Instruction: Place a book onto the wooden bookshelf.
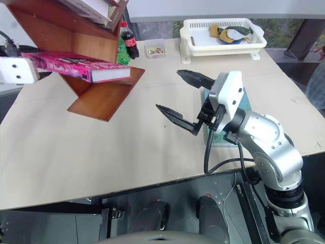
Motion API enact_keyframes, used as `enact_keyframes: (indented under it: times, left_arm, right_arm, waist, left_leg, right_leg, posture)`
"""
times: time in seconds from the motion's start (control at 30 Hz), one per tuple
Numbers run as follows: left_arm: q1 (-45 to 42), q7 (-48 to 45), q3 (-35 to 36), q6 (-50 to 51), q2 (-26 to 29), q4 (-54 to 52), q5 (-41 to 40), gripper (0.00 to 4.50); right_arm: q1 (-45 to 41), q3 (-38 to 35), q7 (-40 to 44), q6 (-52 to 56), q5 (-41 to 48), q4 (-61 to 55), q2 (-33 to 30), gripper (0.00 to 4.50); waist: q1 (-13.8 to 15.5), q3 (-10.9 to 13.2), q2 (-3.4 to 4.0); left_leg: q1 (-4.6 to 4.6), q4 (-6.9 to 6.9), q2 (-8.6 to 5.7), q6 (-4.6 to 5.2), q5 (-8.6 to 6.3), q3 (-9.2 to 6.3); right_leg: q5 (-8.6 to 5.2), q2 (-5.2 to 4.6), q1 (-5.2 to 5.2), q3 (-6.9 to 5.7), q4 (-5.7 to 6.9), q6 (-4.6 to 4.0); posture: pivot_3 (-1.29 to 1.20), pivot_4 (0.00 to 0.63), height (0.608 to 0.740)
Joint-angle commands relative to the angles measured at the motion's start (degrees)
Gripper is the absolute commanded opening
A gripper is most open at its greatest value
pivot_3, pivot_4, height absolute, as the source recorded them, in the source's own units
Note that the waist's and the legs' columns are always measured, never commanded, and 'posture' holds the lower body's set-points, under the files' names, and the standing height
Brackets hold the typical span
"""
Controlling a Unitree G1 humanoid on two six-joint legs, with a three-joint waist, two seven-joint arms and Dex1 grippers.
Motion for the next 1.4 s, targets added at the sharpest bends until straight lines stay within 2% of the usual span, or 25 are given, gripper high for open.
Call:
enact_keyframes:
  times: [0.03, 0.27, 0.37, 0.5, 0.6, 0.77, 1.1, 1.33, 1.4]
  left_arm:
    - [1.15, -1.67, 3.15, -0.26, 1.45, -0.43, -4.15, 4.45]
    - [12.42, -20.98, 16.74, 5.46, 3.67, -5.36, -26.51, 4.45]
    - [21.51, -26.17, 23.72, 12.86, 4.53, -12.62, -36.18, 4.45]
    - [36.69, -27.54, 33.19, 23.97, 4.97, -25.83, -44.62, 4.45]
    - [46.25, -24.65, 39.14, 28.85, 3.78, -34.57, -46.38, 4.45]
    - [54.43, -18.78, 45.70, 35.04, 2.24, -45.30, -45.82, 4.45]
    - [54.46, -16.47, 48.19, 42.81, 1.65, -52.50, -47.62, 4.45]
    - [62.23, -18.32, 52.41, 56.92, -2.91, -65.21, -55.13, 4.45]
    - [63.98, -16.62, 53.51, 62.56, -5.12, -70.89, -58.73, 3.94]
  right_arm:
    - [0.30, -0.42, 0.46, -1.45, -0.23, -0.85, -0.19, 4.50]
    - [1.28, -0.82, 2.09, -2.25, -0.12, 0.42, -0.47, 4.50]
    - [1.13, -0.55, 3.67, -2.75, -0.04, 2.10, -0.62, 4.50]
    - [1.41, -0.77, 5.71, -3.20, -0.11, 3.79, -1.26, 4.50]
    - [1.52, -0.98, 7.00, -3.51, -0.22, 4.99, -1.83, 4.50]
    - [1.29, -0.90, 8.08, -3.98, -0.31, 5.80, -2.13, 4.50]
    - [1.59, -0.83, 7.95, -3.89, -0.62, 5.49, -1.70, 4.50]
    - [2.78, -1.77, 8.17, -3.39, -0.59, 4.94, -2.85, 4.50]
    - [3.32, -2.29, 8.31, -3.10, -0.41, 4.76, -3.61, 4.50]
  waist:
    - [-0.14, 0.01, -0.02]
    - [-1.75, 0.01, -0.01]
    - [-2.25, 0.01, -0.01]
    - [-2.56, 0.04, 0.04]
    - [-2.56, 0.05, 0.05]
    - [-1.88, 0.07, 0.09]
    - [-1.29, 0.08, 0.10]
    - [-1.45, 0.12, 0.17]
    - [-1.37, 0.12, 0.17]
  left_leg:
    - [-0.04, 0.00, 0.00, 0.00, 0.00, 0.01]
    - [-0.31, -0.11, -0.05, 0.11, -0.10, 0.08]
    - [-0.67, -0.09, -0.07, 0.13, -0.13, 0.03]
    - [-0.98, -0.06, -0.08, 0.12, -0.13, -0.05]
    - [-0.99, -0.08, -0.09, 0.12, -0.13, -0.07]
    - [-0.97, -0.08, -0.08, 0.10, -0.14, -0.10]
    - [-0.97, -0.08, -0.11, 0.08, -0.15, -0.07]
    - [-0.96, -0.10, -0.10, 0.05, -0.17, -0.03]
    - [-0.97, -0.10, -0.09, 0.04, -0.17, -0.05]
  right_leg:
    - [0.00, 0.00, -0.04, 0.00, -0.01, 0.00]
    - [0.14, -0.17, -0.40, 0.13, -0.06, -0.24]
    - [0.16, -0.21, -0.78, 0.27, -0.04, -0.25]
    - [0.17, -0.27, -1.09, 0.26, -0.02, -0.26]
    - [0.17, -0.28, -1.08, 0.25, -0.09, -0.26]
    - [0.17, -0.30, -1.06, 0.22, -0.06, -0.27]
    - [0.17, -0.31, -1.06, 0.22, -0.08, -0.27]
    - [0.17, -0.30, -1.07, 0.27, -0.10, -0.28]
    - [0.17, -0.31, -1.07, 0.27, -0.11, -0.28]
  posture:
    - [0.00, 0.150, 0.740]
    - [0.00, 0.150, 0.740]
    - [0.00, 0.150, 0.740]
    - [0.00, 0.150, 0.740]
    - [0.00, 0.150, 0.740]
    - [0.00, 0.150, 0.740]
    - [0.00, 0.150, 0.740]
    - [0.00, 0.150, 0.740]
    - [0.00, 0.150, 0.740]
